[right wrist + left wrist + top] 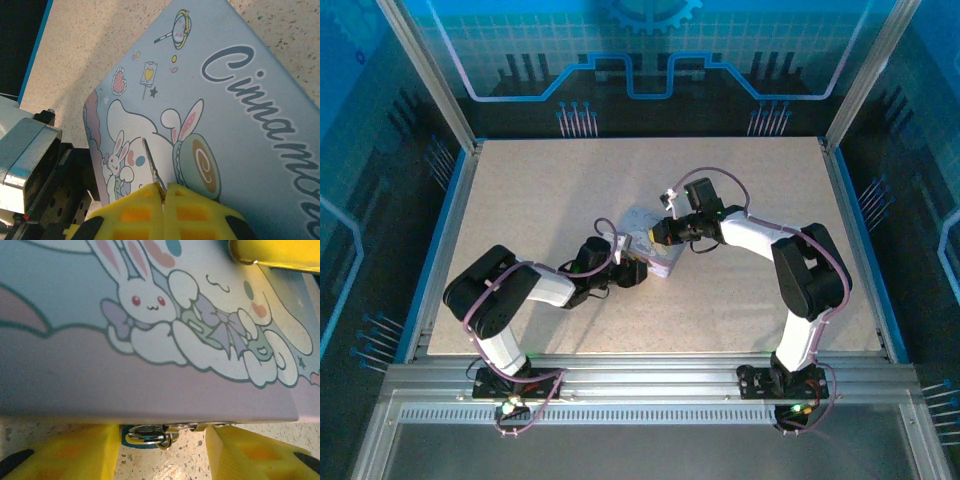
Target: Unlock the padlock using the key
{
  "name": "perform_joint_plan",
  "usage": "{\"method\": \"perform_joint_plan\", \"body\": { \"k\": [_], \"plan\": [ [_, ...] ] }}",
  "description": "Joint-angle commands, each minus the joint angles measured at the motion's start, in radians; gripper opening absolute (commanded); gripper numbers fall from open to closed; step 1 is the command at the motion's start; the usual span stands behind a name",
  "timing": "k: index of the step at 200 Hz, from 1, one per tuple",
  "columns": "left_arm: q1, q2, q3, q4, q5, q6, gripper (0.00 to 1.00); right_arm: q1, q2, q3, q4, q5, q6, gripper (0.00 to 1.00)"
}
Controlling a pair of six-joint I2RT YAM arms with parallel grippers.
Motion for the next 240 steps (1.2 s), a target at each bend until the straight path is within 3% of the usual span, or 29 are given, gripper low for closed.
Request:
{"method": "perform_joint_plan", "body": {
  "k": [1, 66, 240],
  "plan": [
    [-0.017, 0.033, 0.028, 0.019, -0.005, -0.018, 0.48, 0.013, 0.019, -0.034, -0.070, 0.042, -0.008, 0.00],
    [-0.020, 0.064, 0.033, 0.044, -0.038, -0.052, 0.35, 0.023, 0.022, -0.035, -0.069, 0.043, -0.004, 0.00],
    [-0.049, 0.102, 0.049, 0.076, -0.168, -0.120, 0.38, 0.059, 0.026, -0.046, -0.056, 0.052, 0.040, 0.00]
  ]
}}
